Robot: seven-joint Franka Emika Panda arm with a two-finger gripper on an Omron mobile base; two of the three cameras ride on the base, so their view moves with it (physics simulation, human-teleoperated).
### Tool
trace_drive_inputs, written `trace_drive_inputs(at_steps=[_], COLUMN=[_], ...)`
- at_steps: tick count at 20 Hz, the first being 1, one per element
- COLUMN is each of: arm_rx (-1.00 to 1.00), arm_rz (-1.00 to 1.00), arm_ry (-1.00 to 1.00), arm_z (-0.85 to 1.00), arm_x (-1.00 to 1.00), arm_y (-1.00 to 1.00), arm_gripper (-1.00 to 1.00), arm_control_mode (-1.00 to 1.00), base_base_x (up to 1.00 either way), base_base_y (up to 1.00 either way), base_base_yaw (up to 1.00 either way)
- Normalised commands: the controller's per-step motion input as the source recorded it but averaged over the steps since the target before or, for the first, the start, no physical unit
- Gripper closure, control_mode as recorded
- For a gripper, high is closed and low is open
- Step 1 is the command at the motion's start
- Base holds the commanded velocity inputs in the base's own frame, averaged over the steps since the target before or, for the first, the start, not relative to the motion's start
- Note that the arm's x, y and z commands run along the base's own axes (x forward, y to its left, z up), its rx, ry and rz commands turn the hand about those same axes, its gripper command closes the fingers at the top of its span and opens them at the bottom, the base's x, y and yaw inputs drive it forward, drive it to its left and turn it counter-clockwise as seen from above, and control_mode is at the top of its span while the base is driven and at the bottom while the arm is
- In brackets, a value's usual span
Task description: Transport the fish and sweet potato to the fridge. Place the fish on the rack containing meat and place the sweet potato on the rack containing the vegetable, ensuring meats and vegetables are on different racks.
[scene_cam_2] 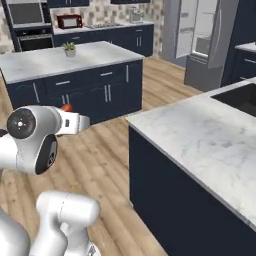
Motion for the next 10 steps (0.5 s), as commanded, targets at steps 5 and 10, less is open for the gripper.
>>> trace_drive_inputs(at_steps=[5, 10], arm_rx=[0.00, 0.00], arm_rz=[0.00, 0.00], arm_ry=[0.00, 0.00], arm_z=[0.00, 0.00], arm_x=[0.00, 0.00], arm_y=[0.00, 0.00], arm_gripper=[1.00, 1.00], arm_control_mode=[1.00, 1.00], base_base_x=[1.00, 1.00], base_base_y=[1.00, 1.00], base_base_yaw=[-0.42, -0.41])
